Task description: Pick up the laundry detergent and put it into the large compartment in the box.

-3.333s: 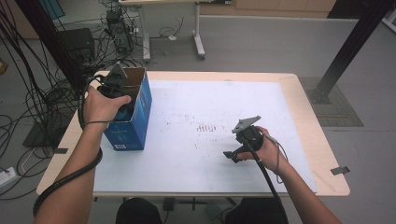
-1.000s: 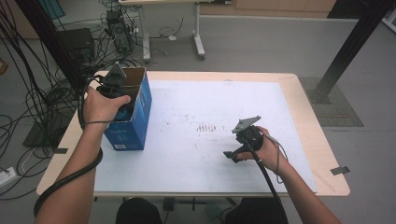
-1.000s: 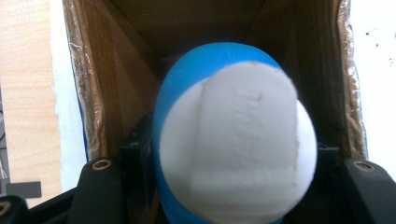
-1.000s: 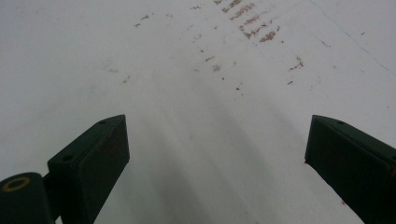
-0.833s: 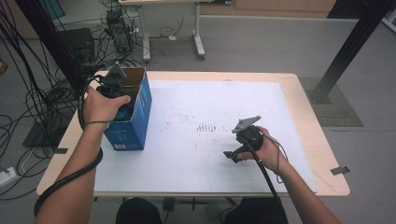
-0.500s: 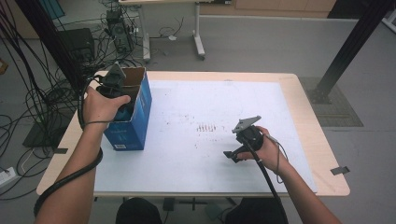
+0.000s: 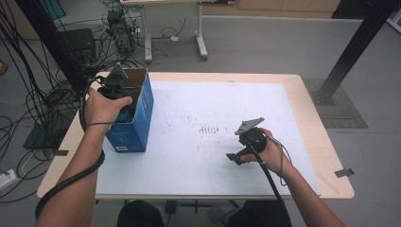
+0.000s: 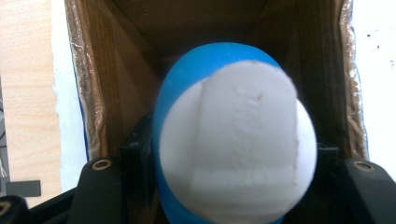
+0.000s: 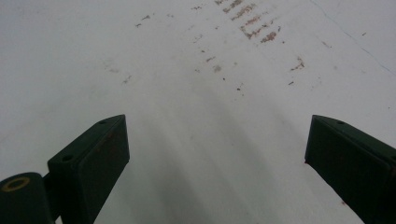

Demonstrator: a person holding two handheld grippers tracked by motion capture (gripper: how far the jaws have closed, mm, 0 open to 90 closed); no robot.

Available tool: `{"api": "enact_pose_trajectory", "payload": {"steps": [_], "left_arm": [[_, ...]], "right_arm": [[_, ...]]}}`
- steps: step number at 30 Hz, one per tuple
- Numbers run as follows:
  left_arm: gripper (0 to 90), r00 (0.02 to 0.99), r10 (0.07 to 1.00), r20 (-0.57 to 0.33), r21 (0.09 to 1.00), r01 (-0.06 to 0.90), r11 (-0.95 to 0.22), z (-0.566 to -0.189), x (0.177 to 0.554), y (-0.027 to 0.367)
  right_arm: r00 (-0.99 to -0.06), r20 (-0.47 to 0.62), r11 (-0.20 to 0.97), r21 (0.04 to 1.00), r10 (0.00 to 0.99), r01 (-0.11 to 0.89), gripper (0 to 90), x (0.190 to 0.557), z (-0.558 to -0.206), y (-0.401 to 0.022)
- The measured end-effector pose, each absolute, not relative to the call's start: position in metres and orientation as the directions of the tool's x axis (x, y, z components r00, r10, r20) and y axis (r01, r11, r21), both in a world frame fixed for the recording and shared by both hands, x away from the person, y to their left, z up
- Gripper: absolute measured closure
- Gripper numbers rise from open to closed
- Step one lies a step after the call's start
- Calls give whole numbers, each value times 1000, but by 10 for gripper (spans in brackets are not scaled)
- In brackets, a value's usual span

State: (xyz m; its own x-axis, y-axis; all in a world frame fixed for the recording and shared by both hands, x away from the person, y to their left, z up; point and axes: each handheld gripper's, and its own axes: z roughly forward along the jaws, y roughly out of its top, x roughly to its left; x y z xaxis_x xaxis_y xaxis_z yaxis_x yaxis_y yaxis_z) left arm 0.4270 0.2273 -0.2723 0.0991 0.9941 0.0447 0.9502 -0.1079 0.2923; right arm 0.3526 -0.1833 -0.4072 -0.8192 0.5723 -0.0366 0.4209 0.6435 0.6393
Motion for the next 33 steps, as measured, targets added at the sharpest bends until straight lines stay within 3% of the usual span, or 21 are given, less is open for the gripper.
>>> {"api": "enact_pose_trajectory", "payload": {"steps": [33], "left_arm": [[332,73,996,43,308,948,-82,-265,425,225]], "right_arm": [[-822,-41,646,640,568,415,61,352,-407,-181]]}}
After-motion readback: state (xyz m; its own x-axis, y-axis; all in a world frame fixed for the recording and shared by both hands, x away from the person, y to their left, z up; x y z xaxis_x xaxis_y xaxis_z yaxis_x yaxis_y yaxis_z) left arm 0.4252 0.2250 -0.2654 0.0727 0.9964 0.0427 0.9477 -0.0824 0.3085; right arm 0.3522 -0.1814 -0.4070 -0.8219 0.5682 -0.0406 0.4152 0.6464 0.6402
